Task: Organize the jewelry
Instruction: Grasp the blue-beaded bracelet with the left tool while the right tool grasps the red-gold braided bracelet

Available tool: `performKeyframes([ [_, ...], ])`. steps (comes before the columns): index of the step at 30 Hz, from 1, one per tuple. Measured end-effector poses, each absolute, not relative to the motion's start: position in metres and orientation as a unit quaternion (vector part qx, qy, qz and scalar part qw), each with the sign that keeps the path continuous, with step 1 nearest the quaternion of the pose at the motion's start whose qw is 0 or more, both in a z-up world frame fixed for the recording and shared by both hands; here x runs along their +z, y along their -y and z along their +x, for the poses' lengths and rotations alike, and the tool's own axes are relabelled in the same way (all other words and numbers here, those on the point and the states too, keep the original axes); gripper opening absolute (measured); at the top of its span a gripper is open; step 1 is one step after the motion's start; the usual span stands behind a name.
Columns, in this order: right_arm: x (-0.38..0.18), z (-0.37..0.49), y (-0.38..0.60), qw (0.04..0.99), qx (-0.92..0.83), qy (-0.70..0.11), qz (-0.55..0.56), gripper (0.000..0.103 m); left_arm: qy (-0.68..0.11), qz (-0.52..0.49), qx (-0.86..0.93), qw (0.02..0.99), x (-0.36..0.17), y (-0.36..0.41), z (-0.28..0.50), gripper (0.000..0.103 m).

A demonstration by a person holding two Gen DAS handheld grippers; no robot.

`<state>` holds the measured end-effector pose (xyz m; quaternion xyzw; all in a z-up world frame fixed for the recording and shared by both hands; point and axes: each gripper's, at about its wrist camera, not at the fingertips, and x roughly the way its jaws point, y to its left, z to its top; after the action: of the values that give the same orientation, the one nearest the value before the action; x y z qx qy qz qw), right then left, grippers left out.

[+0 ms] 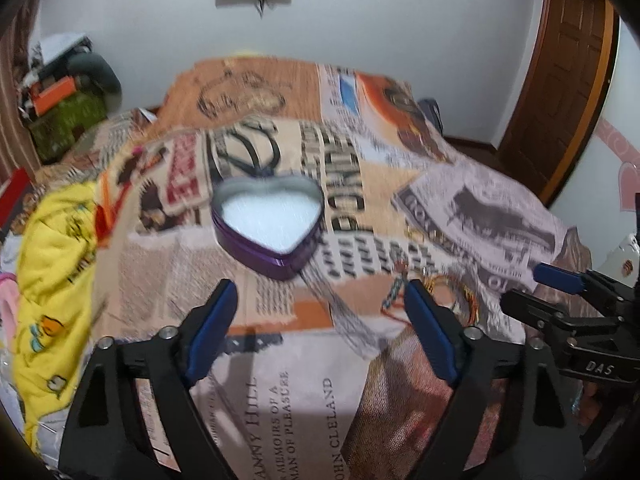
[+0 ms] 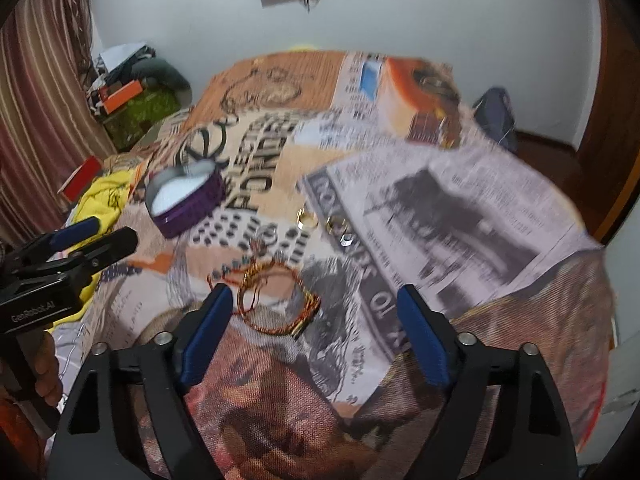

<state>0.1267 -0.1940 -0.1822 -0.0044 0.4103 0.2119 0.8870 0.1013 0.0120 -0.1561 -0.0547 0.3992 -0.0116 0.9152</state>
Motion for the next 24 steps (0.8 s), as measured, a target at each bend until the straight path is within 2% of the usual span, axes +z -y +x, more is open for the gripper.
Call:
performKeyframes([
  [2, -0.190, 0.131, 0.190, 0.879, 0.220, -0.423, -0.003, 0.065, -0.418, -0.065, -0.023, 0.906, -0.166, -0.013, 0.108, 0.072],
  [4, -0.197, 0.136, 0.188, 0.872, 0.228, -0.433, 0.000, 0.058, -0.431, -0.077, -0.036, 0.898, -0.174, -0.012, 0.113, 0.060],
  [13, -0.213, 0.151, 0.180, 0.855, 0.244, -0.459, 0.009, 0.041, -0.461, -0.081, -0.095, 0.879, -0.192, 0.007, 0.133, 0.030],
  [20, -0.221, 0.157, 0.181, 0.850, 0.246, -0.465, 0.016, 0.038, -0.473, -0.064, -0.127, 0.869, -0.200, 0.019, 0.149, 0.027],
  [24, -0.224, 0.159, 0.181, 0.853, 0.243, -0.462, 0.014, 0.027, -0.478, -0.062, -0.144, 0.864, -0.204, 0.022, 0.153, 0.026],
])
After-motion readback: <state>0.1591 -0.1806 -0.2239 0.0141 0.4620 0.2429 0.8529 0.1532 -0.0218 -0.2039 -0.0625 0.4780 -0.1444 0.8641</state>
